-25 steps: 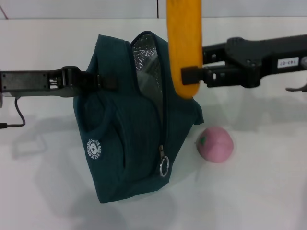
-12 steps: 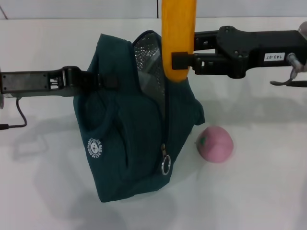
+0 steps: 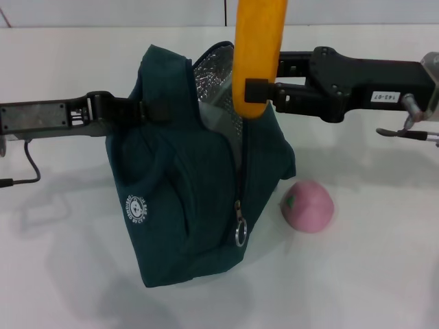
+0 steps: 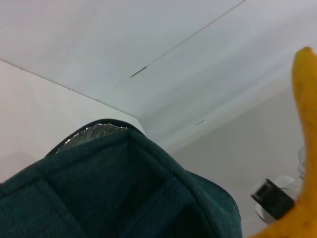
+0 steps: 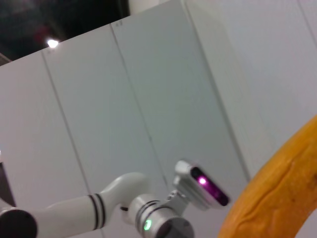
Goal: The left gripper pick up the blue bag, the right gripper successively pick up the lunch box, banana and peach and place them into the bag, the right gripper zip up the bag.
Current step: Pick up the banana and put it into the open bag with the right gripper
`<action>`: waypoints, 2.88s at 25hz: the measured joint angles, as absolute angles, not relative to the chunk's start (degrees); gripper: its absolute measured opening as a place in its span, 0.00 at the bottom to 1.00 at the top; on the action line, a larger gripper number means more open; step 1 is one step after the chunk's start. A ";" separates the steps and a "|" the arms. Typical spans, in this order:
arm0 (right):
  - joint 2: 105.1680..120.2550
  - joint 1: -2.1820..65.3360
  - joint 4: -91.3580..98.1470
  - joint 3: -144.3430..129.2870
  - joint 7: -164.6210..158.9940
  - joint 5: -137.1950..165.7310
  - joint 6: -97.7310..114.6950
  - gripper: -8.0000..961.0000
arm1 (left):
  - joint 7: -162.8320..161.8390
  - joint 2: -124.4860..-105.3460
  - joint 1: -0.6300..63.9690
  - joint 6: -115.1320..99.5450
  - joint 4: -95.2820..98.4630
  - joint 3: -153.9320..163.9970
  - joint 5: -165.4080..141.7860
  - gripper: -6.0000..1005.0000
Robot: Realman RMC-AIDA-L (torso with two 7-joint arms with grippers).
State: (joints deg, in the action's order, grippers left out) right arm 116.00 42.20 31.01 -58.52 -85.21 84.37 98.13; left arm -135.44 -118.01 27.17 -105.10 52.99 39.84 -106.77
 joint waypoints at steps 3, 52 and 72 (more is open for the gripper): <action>116.06 42.17 30.09 -58.94 -83.58 84.24 95.78 0.47 | -135.44 -118.10 26.98 -105.18 53.00 39.83 -106.74 0.05; 115.62 42.14 27.66 -78.07 -78.71 75.79 84.35 0.58 | -134.74 -117.77 26.36 -104.42 52.29 39.28 -106.70 0.05; 115.76 39.87 35.02 -78.89 -80.31 80.33 83.16 0.63 | -134.73 -117.76 26.51 -104.41 52.29 39.28 -106.70 0.05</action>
